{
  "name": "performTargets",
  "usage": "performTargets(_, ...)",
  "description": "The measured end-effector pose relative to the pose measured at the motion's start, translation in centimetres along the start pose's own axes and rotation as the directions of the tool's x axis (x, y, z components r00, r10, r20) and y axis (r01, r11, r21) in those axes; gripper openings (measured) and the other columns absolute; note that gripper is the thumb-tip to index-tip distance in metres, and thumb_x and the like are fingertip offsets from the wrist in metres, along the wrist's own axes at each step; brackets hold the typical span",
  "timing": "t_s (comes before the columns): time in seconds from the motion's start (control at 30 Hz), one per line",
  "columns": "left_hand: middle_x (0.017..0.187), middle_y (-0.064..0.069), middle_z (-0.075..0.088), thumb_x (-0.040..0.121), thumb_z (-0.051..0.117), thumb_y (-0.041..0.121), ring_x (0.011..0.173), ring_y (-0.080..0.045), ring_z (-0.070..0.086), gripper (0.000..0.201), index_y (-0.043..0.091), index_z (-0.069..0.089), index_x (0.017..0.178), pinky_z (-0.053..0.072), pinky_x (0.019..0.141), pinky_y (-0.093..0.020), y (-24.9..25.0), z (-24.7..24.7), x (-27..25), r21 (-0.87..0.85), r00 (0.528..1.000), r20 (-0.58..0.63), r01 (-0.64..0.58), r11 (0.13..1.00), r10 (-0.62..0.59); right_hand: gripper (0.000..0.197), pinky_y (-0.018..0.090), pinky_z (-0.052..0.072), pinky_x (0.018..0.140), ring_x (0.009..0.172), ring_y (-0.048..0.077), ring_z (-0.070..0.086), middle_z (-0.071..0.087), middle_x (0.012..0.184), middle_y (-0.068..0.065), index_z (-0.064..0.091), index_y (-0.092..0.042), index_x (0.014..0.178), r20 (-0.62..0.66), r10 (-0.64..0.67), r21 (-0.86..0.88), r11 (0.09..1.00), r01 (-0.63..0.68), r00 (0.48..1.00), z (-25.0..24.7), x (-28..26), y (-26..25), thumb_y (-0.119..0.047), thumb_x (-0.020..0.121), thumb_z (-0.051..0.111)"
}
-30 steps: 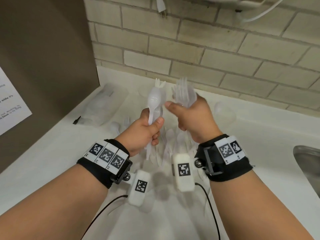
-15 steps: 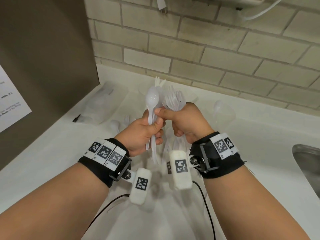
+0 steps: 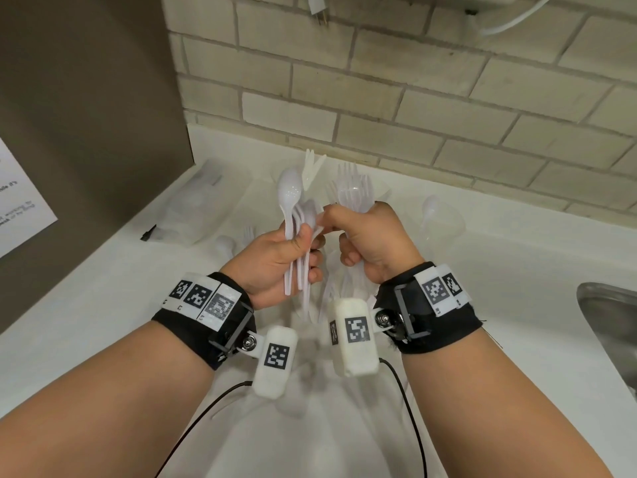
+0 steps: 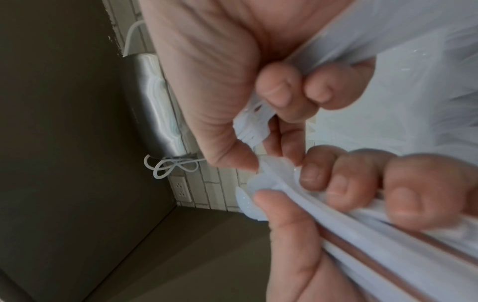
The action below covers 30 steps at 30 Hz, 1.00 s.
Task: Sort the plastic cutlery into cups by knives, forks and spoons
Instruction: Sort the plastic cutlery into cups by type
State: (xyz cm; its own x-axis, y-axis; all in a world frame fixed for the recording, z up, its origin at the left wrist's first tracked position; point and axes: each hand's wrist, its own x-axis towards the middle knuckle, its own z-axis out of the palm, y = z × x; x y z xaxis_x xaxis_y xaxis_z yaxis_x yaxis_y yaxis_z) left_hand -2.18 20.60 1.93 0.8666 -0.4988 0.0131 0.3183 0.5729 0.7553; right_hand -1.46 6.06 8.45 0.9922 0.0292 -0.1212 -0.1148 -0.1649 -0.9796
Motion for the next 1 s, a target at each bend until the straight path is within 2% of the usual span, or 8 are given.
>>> performTargets(0.1,0.077,-0.007,0.044,0.073,0.076,0.035,0.060,-0.016,0.047,0.044,0.007,0.052,0.097,0.044,0.057,-0.027,0.2,-0.2,-0.1,0.000,0.998,-0.048,0.037,0.999,-0.037,0.016,0.026,0.032,0.043,0.033,0.020,0.034,0.049,0.051,0.012,0.056,-0.005,0.061,-0.061,-0.026,0.046,0.999,0.029,0.998,0.1,0.3,0.5,-0.007,0.075,0.064)
performTargets(0.2,0.071,-0.003,0.047,0.084,0.060,0.031,0.057,-0.014,0.048,0.023,0.010,0.048,0.084,0.047,0.054,-0.026,0.5,0.0,-0.2,-0.017,0.995,-0.100,0.028,0.999,-0.030,0.012,0.027,0.033,0.044,0.037,0.021,0.038,0.064,0.069,0.028,0.061,0.000,0.070,-0.078,-0.032,0.099,0.994,0.040,0.996,0.1,0.5,0.6,-0.009,0.077,0.061)
performTargets(0.3,0.068,0.000,0.051,0.096,0.045,0.023,0.056,-0.013,0.051,0.019,0.008,0.056,0.093,0.051,0.056,-0.029,0.8,0.2,-0.5,0.003,0.990,-0.139,-0.001,1.000,0.001,0.008,0.025,0.036,0.045,0.054,0.018,0.049,0.074,0.079,0.014,0.060,-0.005,0.078,-0.090,-0.057,0.170,0.983,0.072,0.994,-1.0,0.9,0.1,-0.007,0.083,0.053)
performTargets(0.4,0.068,0.001,0.053,0.096,0.043,0.025,0.055,-0.014,0.055,0.028,0.010,0.058,0.115,0.056,0.059,-0.034,0.9,0.1,-0.9,0.121,0.976,-0.218,0.026,0.992,0.001,0.009,0.033,0.052,0.063,0.072,0.024,0.065,0.070,0.073,0.010,0.056,-0.005,0.094,-0.197,-0.084,0.287,0.948,0.140,0.977,-3.7,2.7,-0.9,-0.002,0.088,0.051)
performTargets(0.57,0.067,0.003,0.046,0.097,0.045,0.033,0.045,-0.009,0.034,0.020,0.015,0.050,0.104,0.030,0.040,-0.021,0.9,-0.6,-1.3,0.273,0.956,-0.292,0.051,0.961,0.032,0.043,0.036,0.055,0.063,0.062,0.026,0.063,0.066,0.089,0.012,0.042,-0.009,0.124,-0.369,-0.189,0.274,0.913,0.301,0.910,-7.2,6.9,-3.4,0.010,0.087,0.046)
performTargets(0.77,0.067,0.002,0.046,0.097,0.045,0.034,0.046,-0.009,0.031,0.020,0.017,0.049,0.086,0.026,0.040,-0.021,1.3,-0.9,-1.0,0.298,0.929,-0.367,0.065,0.952,0.051,0.046,0.025,0.054,0.056,0.075,0.027,0.061,0.054,0.096,0.013,0.039,-0.025,0.120,-0.328,-0.327,0.128,0.914,0.385,0.886,-5.3,12.8,-4.5,0.010,0.090,0.040)
performTargets(0.83,0.066,0.002,0.046,0.096,0.046,0.033,0.046,-0.009,0.031,0.021,0.016,0.048,0.085,0.026,0.040,-0.021,1.5,-1.1,-0.9,0.293,0.923,-0.380,0.060,0.954,0.059,0.054,0.029,0.053,0.061,0.065,0.021,0.057,0.050,0.091,0.010,0.039,-0.020,0.128,-0.338,-0.336,0.168,0.898,0.407,0.879,-4.4,14.5,-4.0,0.012,0.085,0.044)
performTargets(1.0,0.066,0.001,0.047,0.096,0.046,0.033,0.045,-0.010,0.032,0.022,0.013,0.047,0.085,0.027,0.038,-0.021,1.7,-1.5,-1.1,0.290,0.909,-0.411,0.061,0.955,0.067,0.058,0.036,0.052,0.079,0.077,0.020,0.058,0.060,0.086,0.008,0.046,-0.021,0.121,-0.358,-0.289,0.182,0.911,0.370,0.888,-3.4,17.5,-0.2,0.012,0.075,0.058)
